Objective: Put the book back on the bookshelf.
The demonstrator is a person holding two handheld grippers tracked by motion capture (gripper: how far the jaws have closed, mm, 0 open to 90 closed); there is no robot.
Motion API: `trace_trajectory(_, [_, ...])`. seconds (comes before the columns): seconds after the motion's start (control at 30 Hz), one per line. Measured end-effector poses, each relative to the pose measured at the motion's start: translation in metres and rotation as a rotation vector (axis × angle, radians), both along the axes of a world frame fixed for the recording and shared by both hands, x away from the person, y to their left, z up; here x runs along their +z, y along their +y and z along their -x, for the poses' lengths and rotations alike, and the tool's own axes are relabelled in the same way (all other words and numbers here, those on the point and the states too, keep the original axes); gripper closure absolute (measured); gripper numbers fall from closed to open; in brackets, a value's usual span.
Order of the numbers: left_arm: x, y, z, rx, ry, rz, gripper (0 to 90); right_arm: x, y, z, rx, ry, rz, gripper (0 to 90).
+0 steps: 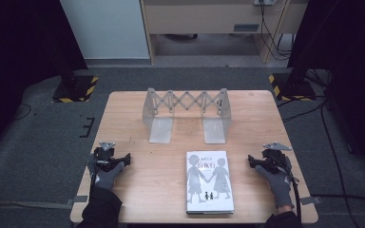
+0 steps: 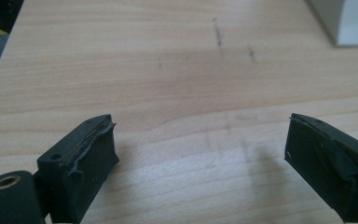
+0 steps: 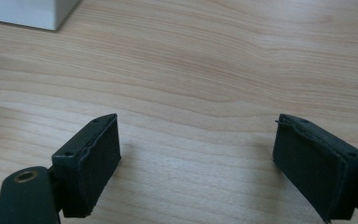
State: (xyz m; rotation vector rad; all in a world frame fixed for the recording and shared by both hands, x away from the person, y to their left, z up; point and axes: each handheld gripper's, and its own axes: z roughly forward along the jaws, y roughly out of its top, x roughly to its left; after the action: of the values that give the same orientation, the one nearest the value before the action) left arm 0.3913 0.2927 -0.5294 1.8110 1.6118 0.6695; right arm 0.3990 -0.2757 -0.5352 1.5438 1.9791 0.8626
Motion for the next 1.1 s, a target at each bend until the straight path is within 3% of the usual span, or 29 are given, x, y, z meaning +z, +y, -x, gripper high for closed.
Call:
trace_trajectory(0.13, [0.01, -0.01, 0.005, -0.016, -0.042, 0.03, 8.9, 0.006, 0.001, 0.004, 0.034, -0.016, -0.049, 17.4])
trace_trajectory(0.23, [0.013, -0.014, 0.007, -0.032, -0.051, 0.04, 9.1, 0.013, 0.002, 0.008, 0.046, -0.033, -0.098, 18.2])
trace_trajectory(0.37, [0.02, -0.026, 0.015, -0.059, -0.072, 0.077, 9.7, 0.02, 0.006, 0.014, 0.079, -0.038, -0.134, 19.3])
trace_trajectory(0.57, [0.03, -0.042, 0.023, -0.103, -0.116, 0.093, 9.7, 0.03, 0.014, 0.02, 0.104, -0.064, -0.158, 20.0])
trace_trajectory(0.7, [0.034, -0.056, 0.028, -0.144, -0.133, 0.105, 9.9, 0.037, 0.02, 0.025, 0.123, -0.087, -0.205, 20.2])
trace_trajectory(0.8, [0.036, -0.066, 0.03, -0.177, -0.138, 0.107, 10.3, 0.041, 0.027, 0.028, 0.143, -0.102, -0.22, 20.1])
trace_trajectory(1.1, [0.039, -0.093, 0.037, -0.25, -0.154, 0.113, 10.6, 0.039, 0.04, 0.032, 0.192, -0.088, -0.224, 19.5])
